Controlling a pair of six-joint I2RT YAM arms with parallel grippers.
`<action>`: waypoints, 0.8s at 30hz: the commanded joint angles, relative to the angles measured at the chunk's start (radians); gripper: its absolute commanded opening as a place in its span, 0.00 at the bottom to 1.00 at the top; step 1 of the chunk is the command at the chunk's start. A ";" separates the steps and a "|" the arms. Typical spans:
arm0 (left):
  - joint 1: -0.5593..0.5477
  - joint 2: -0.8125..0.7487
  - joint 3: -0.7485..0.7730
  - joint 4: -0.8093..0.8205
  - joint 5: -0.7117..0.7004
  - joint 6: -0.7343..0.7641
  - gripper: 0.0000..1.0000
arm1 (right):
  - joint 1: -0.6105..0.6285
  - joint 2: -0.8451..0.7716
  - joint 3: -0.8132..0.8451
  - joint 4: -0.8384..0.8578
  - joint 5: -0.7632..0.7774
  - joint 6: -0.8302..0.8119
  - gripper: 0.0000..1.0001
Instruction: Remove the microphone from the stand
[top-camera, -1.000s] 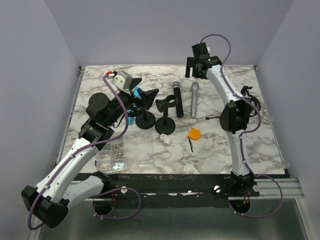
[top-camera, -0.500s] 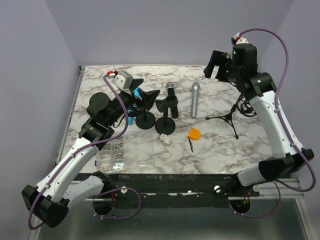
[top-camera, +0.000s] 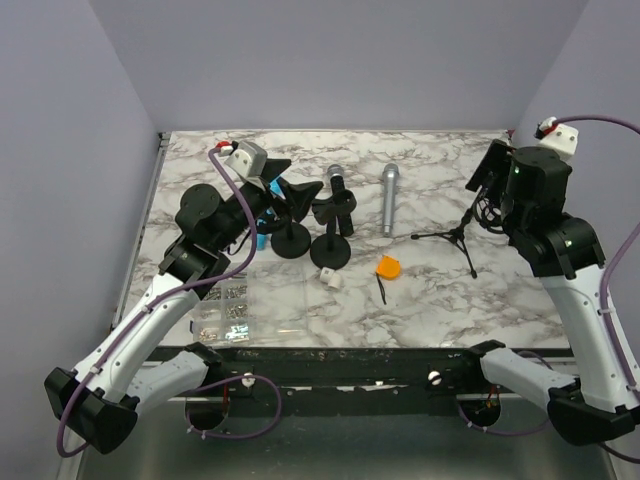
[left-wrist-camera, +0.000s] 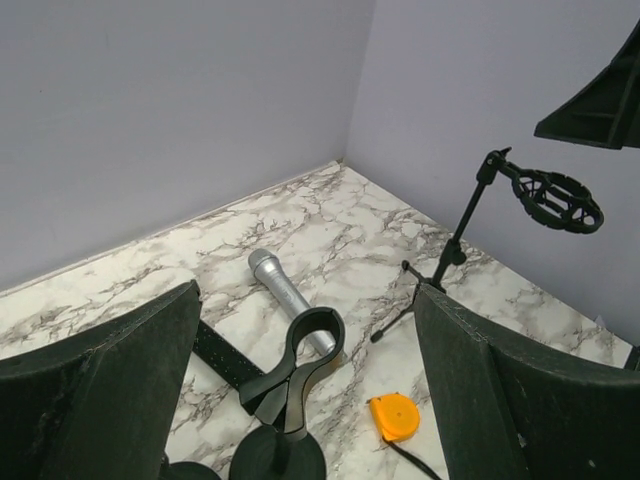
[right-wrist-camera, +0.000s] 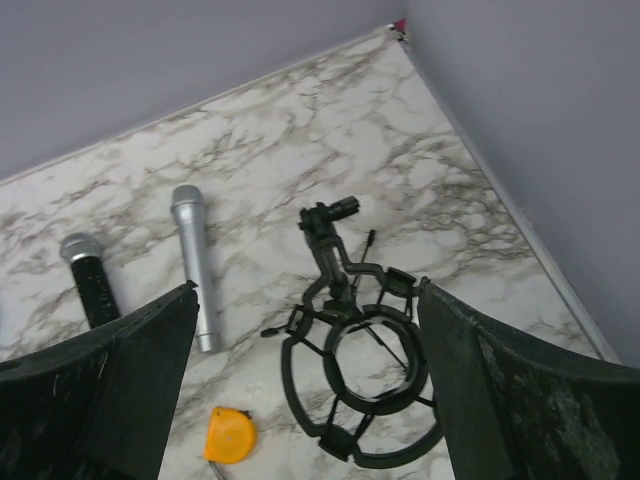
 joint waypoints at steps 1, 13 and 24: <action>-0.024 0.004 0.015 0.014 0.004 0.014 0.86 | 0.001 -0.025 -0.057 -0.081 0.213 0.012 0.89; -0.084 0.011 0.017 -0.007 -0.047 0.067 0.86 | 0.009 0.112 -0.095 0.048 -0.782 0.047 0.95; -0.105 -0.020 0.017 -0.018 -0.083 0.105 0.86 | 0.335 0.211 -0.354 0.079 0.043 0.325 1.00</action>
